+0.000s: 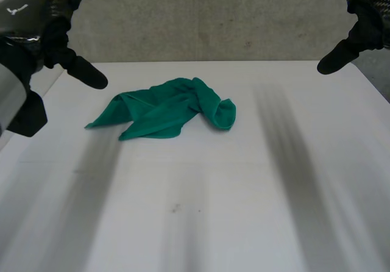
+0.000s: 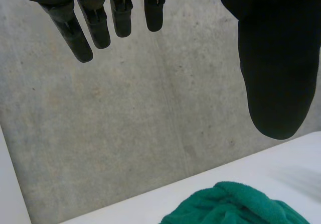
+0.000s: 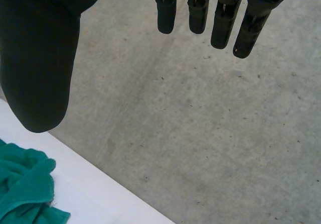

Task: Fold the towel.

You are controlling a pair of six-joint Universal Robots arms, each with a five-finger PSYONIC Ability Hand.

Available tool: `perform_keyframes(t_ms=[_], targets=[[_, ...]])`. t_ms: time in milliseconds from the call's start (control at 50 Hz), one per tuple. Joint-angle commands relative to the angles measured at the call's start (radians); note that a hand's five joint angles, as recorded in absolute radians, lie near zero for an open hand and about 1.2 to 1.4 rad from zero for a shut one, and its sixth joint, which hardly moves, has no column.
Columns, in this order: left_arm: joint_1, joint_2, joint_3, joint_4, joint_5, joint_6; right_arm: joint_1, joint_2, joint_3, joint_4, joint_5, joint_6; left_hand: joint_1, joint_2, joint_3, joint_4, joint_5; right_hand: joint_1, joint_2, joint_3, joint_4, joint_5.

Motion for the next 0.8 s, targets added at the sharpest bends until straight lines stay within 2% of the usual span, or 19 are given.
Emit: perform_keyframes(t_ms=[20, 180, 300, 340, 460, 580, 740, 780, 800], targets=[[0.003, -0.187, 0.021, 0.055, 0.001, 0.022, 0.006, 0.084, 0.017, -0.033, -0.053, -0.074, 0.001, -0.015, -0.021, -0.014, -0.026, -0.03, -0.05, -0.038, -0.06, -0.058], [0.015, -0.49, 0.116, 0.107, 0.0, 0.18, 0.017, 0.219, 0.023, -0.053, -0.056, -0.203, -0.008, -0.024, -0.029, -0.023, -0.035, -0.03, -0.05, -0.038, -0.06, -0.058], [0.02, -0.719, 0.222, 0.253, 0.004, 0.231, 0.026, 0.313, 0.011, -0.067, -0.053, -0.209, -0.002, -0.018, -0.023, -0.017, -0.029, -0.03, -0.05, -0.038, -0.06, -0.058], [0.02, -0.841, 0.289, 0.32, 0.035, 0.272, 0.023, 0.328, 0.011, -0.073, -0.053, -0.21, 0.001, -0.015, -0.021, -0.014, -0.026, -0.03, -0.05, -0.038, -0.06, -0.058], [0.028, -1.0, 0.408, 0.347, 0.093, 0.393, 0.021, 0.345, 0.017, -0.085, -0.052, -0.21, 0.012, -0.003, -0.009, -0.002, -0.014, -0.03, -0.05, -0.038, -0.06, -0.058], [0.041, -1.087, 0.494, 0.351, 0.104, 0.415, 0.021, 0.348, 0.029, -0.105, -0.052, -0.211, 0.048, 0.032, 0.026, 0.033, 0.021, -0.03, -0.05, -0.038, -0.06, -0.058], [0.045, -1.162, 0.589, 0.353, 0.144, 0.415, 0.023, 0.371, 0.031, -0.114, -0.049, -0.213, 0.318, 0.302, 0.296, 0.303, 0.291, -0.03, -0.05, -0.038, -0.06, -0.058], [0.046, -1.173, 0.606, 0.354, 0.144, 0.415, 0.023, 0.376, 0.031, -0.114, -0.049, -0.213, 0.481, 0.466, 0.46, 0.467, 0.455, -0.03, -0.05, -0.038, -0.06, -0.058], [0.051, -1.175, 0.609, 0.356, 0.144, 0.415, 0.023, 0.376, 0.032, -0.114, -0.049, -0.213, 0.686, 0.67, 0.664, 0.671, 0.659, -0.03, -0.05, -0.038, -0.06, -0.058]])
